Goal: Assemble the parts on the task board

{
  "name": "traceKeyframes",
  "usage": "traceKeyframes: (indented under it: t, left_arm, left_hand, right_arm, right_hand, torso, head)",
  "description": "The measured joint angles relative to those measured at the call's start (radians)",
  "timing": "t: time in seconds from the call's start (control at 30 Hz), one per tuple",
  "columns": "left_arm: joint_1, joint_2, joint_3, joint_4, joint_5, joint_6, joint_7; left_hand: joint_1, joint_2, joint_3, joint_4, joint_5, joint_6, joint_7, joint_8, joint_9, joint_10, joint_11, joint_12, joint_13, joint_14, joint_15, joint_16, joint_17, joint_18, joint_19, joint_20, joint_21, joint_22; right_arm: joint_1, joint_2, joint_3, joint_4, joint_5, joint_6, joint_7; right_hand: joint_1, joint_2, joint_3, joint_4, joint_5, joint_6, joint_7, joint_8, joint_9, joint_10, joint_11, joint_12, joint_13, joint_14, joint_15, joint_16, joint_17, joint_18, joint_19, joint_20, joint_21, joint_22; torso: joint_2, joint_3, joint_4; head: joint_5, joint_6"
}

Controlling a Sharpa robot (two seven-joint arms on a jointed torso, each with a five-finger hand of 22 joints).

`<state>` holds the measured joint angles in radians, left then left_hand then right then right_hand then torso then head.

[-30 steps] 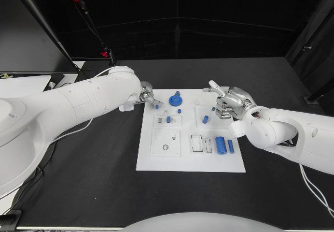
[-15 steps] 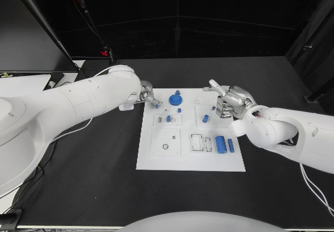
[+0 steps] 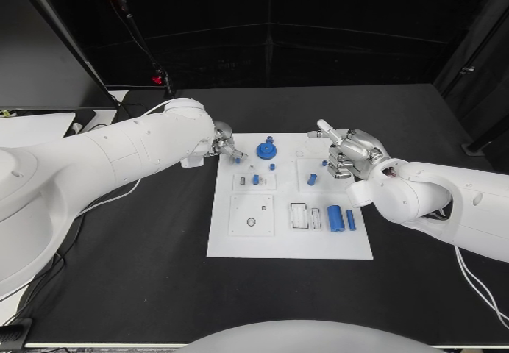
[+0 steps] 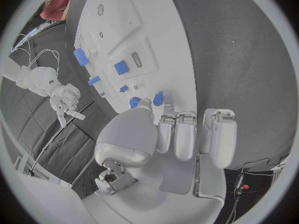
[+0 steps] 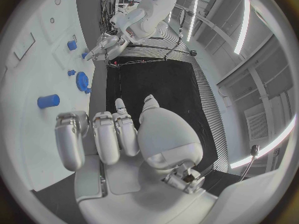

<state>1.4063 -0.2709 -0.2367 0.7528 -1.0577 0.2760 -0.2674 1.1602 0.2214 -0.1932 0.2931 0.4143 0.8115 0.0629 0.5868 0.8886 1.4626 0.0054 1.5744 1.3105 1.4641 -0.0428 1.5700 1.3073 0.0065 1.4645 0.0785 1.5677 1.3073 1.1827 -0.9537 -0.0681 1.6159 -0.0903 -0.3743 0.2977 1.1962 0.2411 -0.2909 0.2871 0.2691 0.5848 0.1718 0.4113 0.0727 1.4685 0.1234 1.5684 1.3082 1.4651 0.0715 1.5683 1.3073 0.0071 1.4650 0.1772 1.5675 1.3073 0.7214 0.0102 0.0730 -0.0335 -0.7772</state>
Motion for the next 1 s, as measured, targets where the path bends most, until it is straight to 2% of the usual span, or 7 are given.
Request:
traceKeyframes:
  t: [0.37,0.63,0.73,0.9,1.0]
  left_arm:
    - [-0.001,0.003,0.0,0.0,0.0,0.0,0.0]
    - [-0.001,0.003,0.0,-0.001,0.0,0.0,0.0]
    - [-0.001,0.003,0.0,-0.001,0.0,0.0,0.0]
    - [-0.001,0.003,0.0,-0.001,0.0,0.0,0.0]
    - [-0.001,0.003,0.0,-0.001,0.0,0.0,0.001]
  left_hand:
    - [0.001,0.001,0.003,-0.003,0.004,0.0,0.0,-0.003,0.0,0.0,0.0,0.002,0.0,0.0,0.0,0.0,0.0,0.0,0.0,0.0,0.0,0.0]
    - [0.04,-0.003,0.021,-0.001,0.01,0.0,0.0,-0.007,0.0,0.004,-0.003,0.001,0.001,0.003,-0.001,0.0,0.0,0.0,0.0,0.0,0.0,0.0]
    - [0.063,-0.015,0.041,-0.002,0.03,0.004,-0.004,-0.008,0.001,0.004,-0.003,0.0,0.001,0.004,-0.003,0.0,0.0,0.0,0.004,-0.004,0.0,0.0]
    - [0.104,-0.046,0.09,0.0,0.126,0.0,-0.007,-0.018,0.003,0.004,-0.003,-0.003,0.001,0.001,-0.006,0.0,0.0,0.0,0.002,-0.006,0.0,0.0]
    - [0.117,-0.054,0.12,0.001,0.152,0.0,-0.007,-0.019,0.004,0.004,-0.003,-0.003,0.001,0.001,-0.006,0.0,0.0,0.0,0.0,-0.007,0.0,0.0]
  right_arm:
    - [0.0,0.002,0.0,-0.001,0.0,0.0,-0.001]
    - [0.0,0.002,0.0,-0.002,0.0,0.0,-0.001]
    - [0.0,0.003,0.0,-0.002,0.0,0.0,-0.001]
    - [0.0,0.003,0.0,-0.002,0.0,0.0,-0.001]
    - [0.0,0.003,0.0,-0.003,0.0,0.0,-0.001]
  right_hand:
    - [0.005,0.005,0.0,0.0,0.0,-0.009,-0.001,0.006,0.0,0.0,0.0,0.0,0.0,0.0,0.0,0.0,0.0,0.0,0.0,0.0,0.0,0.0]
    - [0.005,0.005,0.0,0.0,0.0,-0.009,-0.001,0.006,0.0,0.0,0.0,0.0,0.0,0.0,0.0,0.0,0.0,0.0,0.0,0.0,0.0,0.0]
    - [0.005,0.005,0.0,0.0,0.0,-0.009,-0.001,0.006,0.0,0.0,0.0,0.0,0.0,0.0,0.0,0.0,0.0,0.0,0.0,0.0,0.0,0.0]
    - [0.005,0.005,0.0,0.0,0.004,-0.009,-0.001,0.006,0.0,0.0,0.0,0.0,0.0,0.0,0.0,0.0,0.0,0.0,0.0,0.0,0.0,0.0]
    - [0.005,0.005,0.0,0.0,0.004,-0.009,-0.001,0.006,0.0,0.0,0.0,0.0,0.0,0.0,0.0,0.0,0.0,0.0,0.0,0.0,0.0,0.0]
  torso:
    - [0.0,0.0,0.0]
    - [0.0,0.0,0.0]
    - [0.0,0.0,0.0005]
    - [0.0,0.0,0.0005]
    - [0.0,0.0,0.0005]
  head:
    - [-0.001,-0.002]
    - [-0.004,-0.004]
    - [-0.004,-0.004]
    - [-0.005,-0.005]
    - [-0.005,-0.005]
